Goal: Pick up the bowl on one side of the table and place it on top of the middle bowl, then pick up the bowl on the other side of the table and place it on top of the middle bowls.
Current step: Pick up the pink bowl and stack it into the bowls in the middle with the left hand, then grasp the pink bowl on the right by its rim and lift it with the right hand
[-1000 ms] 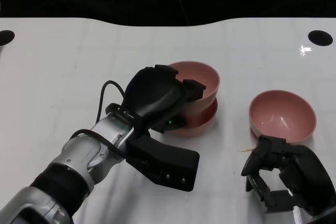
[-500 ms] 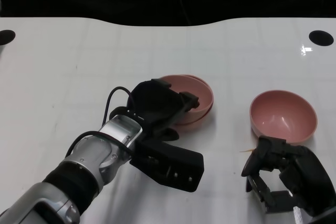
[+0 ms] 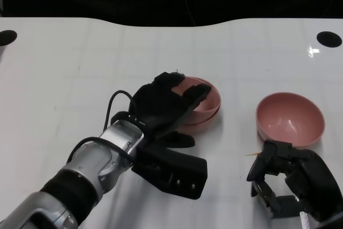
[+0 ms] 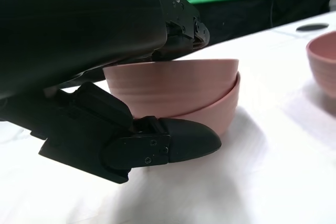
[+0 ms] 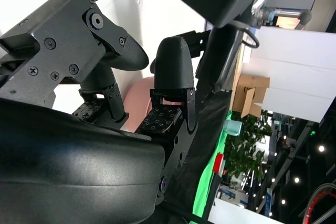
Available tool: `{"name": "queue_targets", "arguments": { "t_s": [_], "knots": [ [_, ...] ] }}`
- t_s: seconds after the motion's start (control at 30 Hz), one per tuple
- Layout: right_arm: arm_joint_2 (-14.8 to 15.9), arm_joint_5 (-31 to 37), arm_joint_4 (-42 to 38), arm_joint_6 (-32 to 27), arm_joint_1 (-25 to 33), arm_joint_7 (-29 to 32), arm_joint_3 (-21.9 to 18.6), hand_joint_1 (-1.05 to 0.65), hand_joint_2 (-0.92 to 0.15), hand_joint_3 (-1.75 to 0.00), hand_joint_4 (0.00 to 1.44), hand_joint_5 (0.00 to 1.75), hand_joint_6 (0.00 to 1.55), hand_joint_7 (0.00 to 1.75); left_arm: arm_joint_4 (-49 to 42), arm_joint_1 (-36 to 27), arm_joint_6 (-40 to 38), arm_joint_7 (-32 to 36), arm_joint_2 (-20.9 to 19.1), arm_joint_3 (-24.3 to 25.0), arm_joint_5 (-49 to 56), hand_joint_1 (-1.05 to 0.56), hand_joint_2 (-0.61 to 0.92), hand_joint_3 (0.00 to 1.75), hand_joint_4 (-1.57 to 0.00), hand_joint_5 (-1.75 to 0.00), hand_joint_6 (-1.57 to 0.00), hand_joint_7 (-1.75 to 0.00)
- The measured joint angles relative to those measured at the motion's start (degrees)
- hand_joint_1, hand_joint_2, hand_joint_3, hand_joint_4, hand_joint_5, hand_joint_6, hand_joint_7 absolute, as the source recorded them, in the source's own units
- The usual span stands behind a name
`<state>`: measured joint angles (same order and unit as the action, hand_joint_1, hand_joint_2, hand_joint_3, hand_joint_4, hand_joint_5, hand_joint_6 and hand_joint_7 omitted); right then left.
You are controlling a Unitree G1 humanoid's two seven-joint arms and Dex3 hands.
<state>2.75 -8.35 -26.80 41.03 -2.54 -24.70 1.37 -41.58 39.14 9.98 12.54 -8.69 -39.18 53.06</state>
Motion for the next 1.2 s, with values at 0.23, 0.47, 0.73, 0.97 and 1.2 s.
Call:
{"name": "queue_targets", "arguments": {
  "t_s": [0.23, 0.47, 0.73, 0.97, 1.2],
  "knots": [
    [0.0, 0.0, 0.0, -0.1, 0.0, -0.1, 0.0, -0.14, -0.38, -1.28, 0.81, 1.55, 0.83, 1.20, 0.6, -3.3, 1.1, 3.2, -1.5, 1.0, -0.7, -0.83, 0.92, 0.60, 0.00, -0.06, -0.04, 0.00],
    [0.0, 0.1, 0.0, -0.1, 0.0, 0.0, 0.0, -0.14, -0.36, -1.30, 0.81, 1.55, 0.84, 1.21, 0.8, -5.4, 1.1, 3.6, -2.1, 1.1, -1.3, -0.82, 0.92, 0.58, -0.01, -0.04, -0.01, -0.01],
    [0.0, 0.1, 0.0, -0.1, 0.0, -0.1, -0.1, -0.15, -0.35, -1.31, 0.81, 1.55, 0.84, 1.21, -0.2, -6.3, 1.2, 4.6, -2.2, 1.1, -1.3, -0.82, 0.92, 0.59, 0.00, -0.03, 0.00, 0.00],
    [0.0, 0.2, 0.0, -0.1, 0.0, 0.0, -0.1, -0.13, -0.36, -1.32, 0.81, 1.55, 0.84, 1.21, -0.1, -6.3, 4.2, 10.5, -2.3, 1.5, -1.4, -0.75, 0.92, 0.54, -0.03, -0.02, -0.03, -0.01],
    [0.0, 0.5, -0.1, 0.1, -0.1, 0.5, -0.1, -0.14, -0.35, -1.34, 0.82, 1.55, 0.85, 1.21, 7.7, -9.9, 5.5, 12.2, -5.9, 5.2, -2.6, -0.62, 0.92, 0.35, -0.18, -0.12, -0.18, -0.08]
  ]
}}
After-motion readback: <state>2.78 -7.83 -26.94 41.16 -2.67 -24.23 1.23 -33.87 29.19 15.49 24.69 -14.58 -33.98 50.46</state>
